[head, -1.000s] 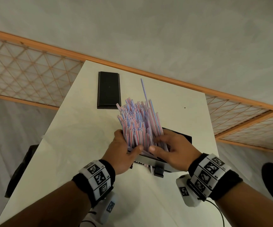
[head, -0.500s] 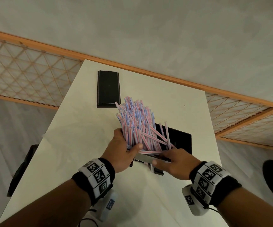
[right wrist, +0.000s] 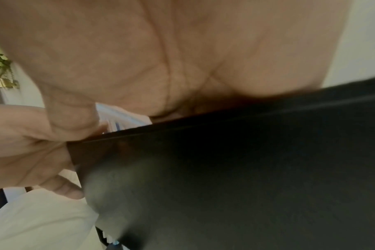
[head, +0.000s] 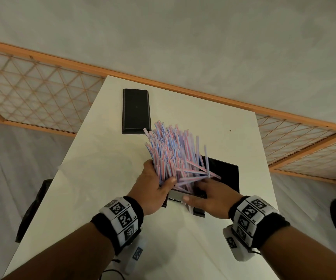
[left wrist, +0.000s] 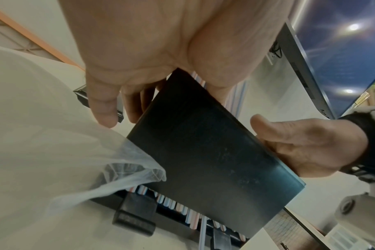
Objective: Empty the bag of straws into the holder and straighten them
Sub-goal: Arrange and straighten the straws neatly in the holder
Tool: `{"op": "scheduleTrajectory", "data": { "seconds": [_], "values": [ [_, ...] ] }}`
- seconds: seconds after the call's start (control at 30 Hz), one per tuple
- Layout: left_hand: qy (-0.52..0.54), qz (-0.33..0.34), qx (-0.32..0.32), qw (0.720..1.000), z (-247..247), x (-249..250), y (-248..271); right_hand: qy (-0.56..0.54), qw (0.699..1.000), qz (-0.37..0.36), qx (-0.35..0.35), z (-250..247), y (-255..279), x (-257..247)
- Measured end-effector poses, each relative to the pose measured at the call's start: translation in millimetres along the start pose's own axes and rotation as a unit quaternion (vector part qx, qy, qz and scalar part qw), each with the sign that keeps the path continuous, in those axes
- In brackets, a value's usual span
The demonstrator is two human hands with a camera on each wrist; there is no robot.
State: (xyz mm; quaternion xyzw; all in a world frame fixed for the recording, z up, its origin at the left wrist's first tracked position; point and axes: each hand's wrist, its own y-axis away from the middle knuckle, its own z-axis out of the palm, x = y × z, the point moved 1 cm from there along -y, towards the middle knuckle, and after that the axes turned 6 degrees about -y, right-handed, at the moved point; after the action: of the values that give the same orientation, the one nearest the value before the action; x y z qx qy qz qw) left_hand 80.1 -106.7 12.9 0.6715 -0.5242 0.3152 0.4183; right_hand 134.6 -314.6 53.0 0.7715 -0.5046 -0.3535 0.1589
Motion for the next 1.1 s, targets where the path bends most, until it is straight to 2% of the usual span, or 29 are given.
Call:
{"op": "scheduleTrajectory", "data": {
  "seconds": [0.13, 0.23, 0.3, 0.43, 0.67, 0.77, 0.87, 0.97, 1.1],
  "values": [
    [0.005, 0.003, -0.001, 1.0, 0.4, -1.1, 0.1, 0.078, 0.996, 0.034, 0.027, -6.4, 2.3, -0.9],
    [0.005, 0.002, -0.001, 1.0, 0.8, -0.9, -0.5, 0.131, 0.991, 0.019, 0.032, -15.3, 10.0, -12.5],
    [0.004, 0.004, 0.001, 1.0, 1.3, -0.5, -0.7, 0.114, 0.993, 0.001, 0.026, -21.0, 13.8, -18.8],
    [0.005, -0.006, 0.0, 1.0, 1.9, -1.4, -0.7, 0.054, 0.997, 0.018, -0.055, -24.1, 8.2, -18.3],
    [0.022, -0.033, -0.009, 0.999, -1.2, 6.0, 2.7, -0.045, 0.994, 0.057, -0.076, -21.2, -12.8, -19.2],
    [0.099, -0.101, -0.016, 0.99, -3.9, 13.7, 3.1, -0.034, 0.994, 0.062, -0.08, -23.9, -14.5, -26.4],
    [0.204, -0.162, 0.013, 0.965, -9.3, 21.3, -1.8, -0.036, 0.994, 0.065, -0.085, -21.5, -17.1, -26.3],
    [0.259, -0.17, 0.055, 0.949, -15.5, 28.2, -10.3, -0.015, 0.995, 0.066, -0.079, -19.5, -20.3, -23.6],
    [0.306, -0.169, 0.041, 0.936, -12.4, 36.2, -13.0, 0.012, 0.996, 0.05, -0.075, -19.9, -23.4, -28.7]
  ]
}}
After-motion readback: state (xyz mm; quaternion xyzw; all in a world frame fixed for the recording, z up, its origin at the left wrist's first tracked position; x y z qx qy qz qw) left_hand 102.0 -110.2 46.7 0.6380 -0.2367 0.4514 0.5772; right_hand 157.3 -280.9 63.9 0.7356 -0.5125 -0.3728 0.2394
